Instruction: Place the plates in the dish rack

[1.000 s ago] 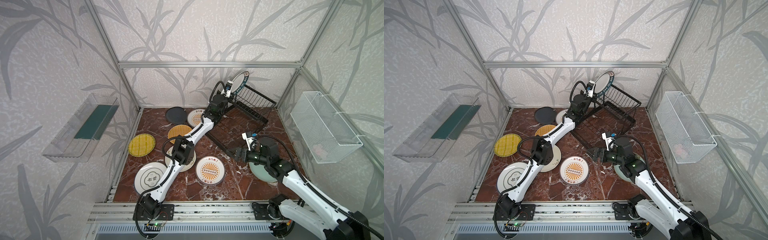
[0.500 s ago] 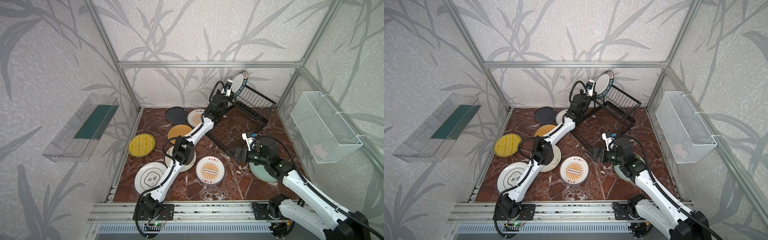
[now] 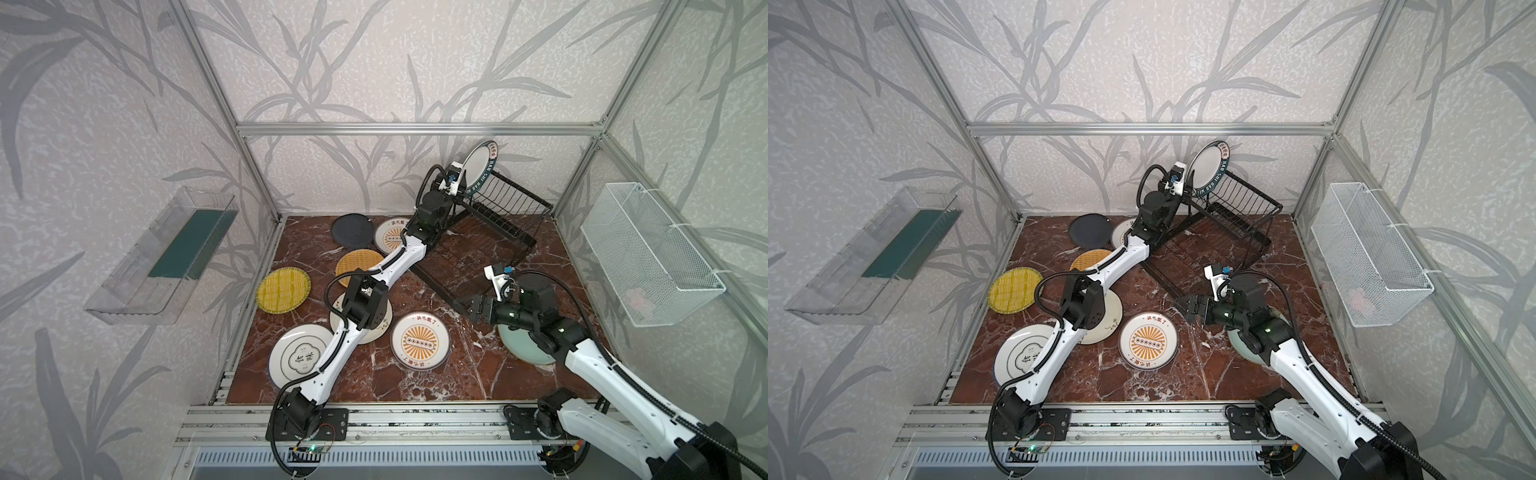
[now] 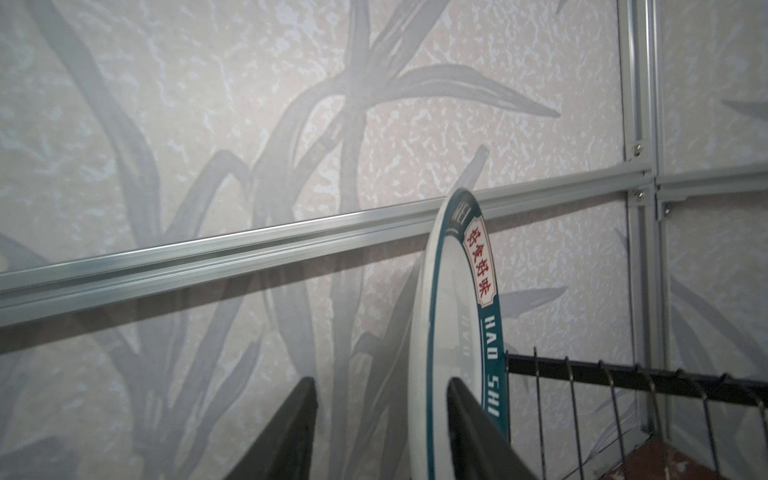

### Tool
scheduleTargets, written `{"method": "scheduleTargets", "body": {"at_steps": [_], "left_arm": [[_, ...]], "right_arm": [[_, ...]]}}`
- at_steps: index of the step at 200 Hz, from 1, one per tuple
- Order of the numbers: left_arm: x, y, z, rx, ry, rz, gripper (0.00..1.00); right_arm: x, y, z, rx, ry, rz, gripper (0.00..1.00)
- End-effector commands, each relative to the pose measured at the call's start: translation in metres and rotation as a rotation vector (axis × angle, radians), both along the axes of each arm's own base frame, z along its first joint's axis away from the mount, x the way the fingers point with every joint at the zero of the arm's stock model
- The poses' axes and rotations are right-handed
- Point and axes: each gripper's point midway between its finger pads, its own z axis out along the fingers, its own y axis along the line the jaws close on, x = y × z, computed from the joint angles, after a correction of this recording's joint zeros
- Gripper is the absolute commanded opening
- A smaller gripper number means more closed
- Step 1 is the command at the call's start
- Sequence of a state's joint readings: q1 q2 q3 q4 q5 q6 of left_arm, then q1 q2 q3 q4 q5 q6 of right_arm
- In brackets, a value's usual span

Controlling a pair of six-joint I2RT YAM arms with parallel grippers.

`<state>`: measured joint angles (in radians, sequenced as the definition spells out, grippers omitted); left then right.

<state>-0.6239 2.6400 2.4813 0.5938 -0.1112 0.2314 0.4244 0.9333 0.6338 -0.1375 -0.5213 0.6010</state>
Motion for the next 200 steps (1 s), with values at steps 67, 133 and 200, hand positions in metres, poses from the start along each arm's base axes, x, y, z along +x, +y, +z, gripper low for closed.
{"method": "scheduleTargets", "body": {"at_steps": [67, 133, 200], "left_arm": [[-0.085, 0.037, 0.131, -0.110, -0.106, -0.090, 0.93], [-0.156, 0.115, 0.095, -0.149, 0.354, -0.111, 0.93], [-0.182, 0.158, -0.075, 0.018, 1.062, -0.243, 0.73]], "right_arm": [[0.016, -0.013, 0.021, -0.070, -0.078, -0.058, 0.99], [0.034, -0.049, 0.001, -0.181, -0.030, -0.235, 0.99], [0.050, -0.085, -0.033, -0.256, 0.039, -0.373, 0.99]]}}
